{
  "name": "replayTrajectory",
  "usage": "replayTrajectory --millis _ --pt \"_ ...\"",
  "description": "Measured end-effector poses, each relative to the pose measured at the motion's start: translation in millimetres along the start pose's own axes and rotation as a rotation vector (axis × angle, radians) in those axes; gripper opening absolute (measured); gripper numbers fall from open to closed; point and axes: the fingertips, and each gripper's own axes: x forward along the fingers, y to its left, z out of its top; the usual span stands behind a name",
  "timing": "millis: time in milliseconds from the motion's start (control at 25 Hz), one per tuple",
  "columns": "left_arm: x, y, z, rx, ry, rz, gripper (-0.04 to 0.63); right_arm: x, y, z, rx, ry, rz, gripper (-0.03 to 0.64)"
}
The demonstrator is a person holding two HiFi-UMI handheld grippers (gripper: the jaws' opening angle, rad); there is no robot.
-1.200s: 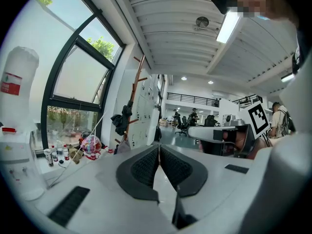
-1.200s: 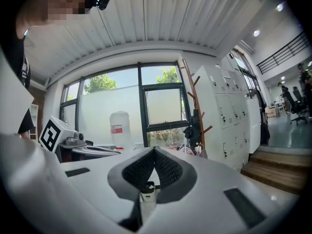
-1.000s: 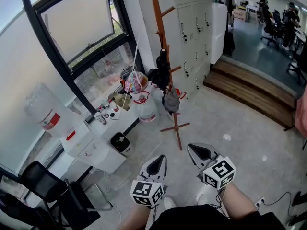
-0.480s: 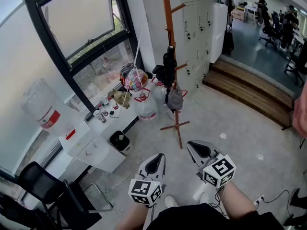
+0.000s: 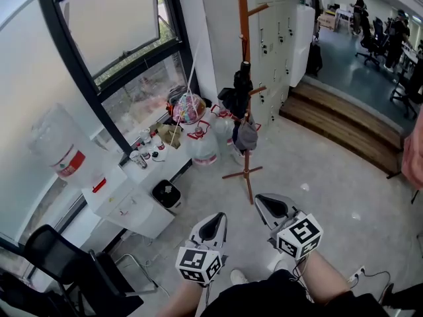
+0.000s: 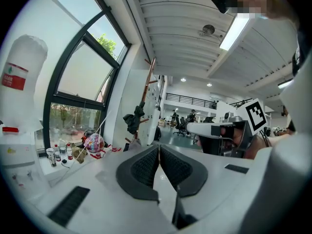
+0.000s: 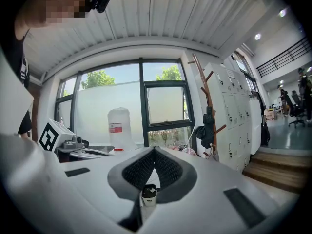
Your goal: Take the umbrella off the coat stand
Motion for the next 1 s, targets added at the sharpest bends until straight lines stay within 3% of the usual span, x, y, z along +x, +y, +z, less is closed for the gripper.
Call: replayTrajectory --millis 440,1000 --pt "21.6 7.1 8.9 -0.010 -0.013 0.018 0.023 17.4 -21.3 6.0 0.001 -0.003 0.018 0.052" --pt "107.9 0.7 28.5 -0.004 -0.020 0.079 0.023 40.2 -115.2 20.3 0.004 -0.006 0.071 0.052"
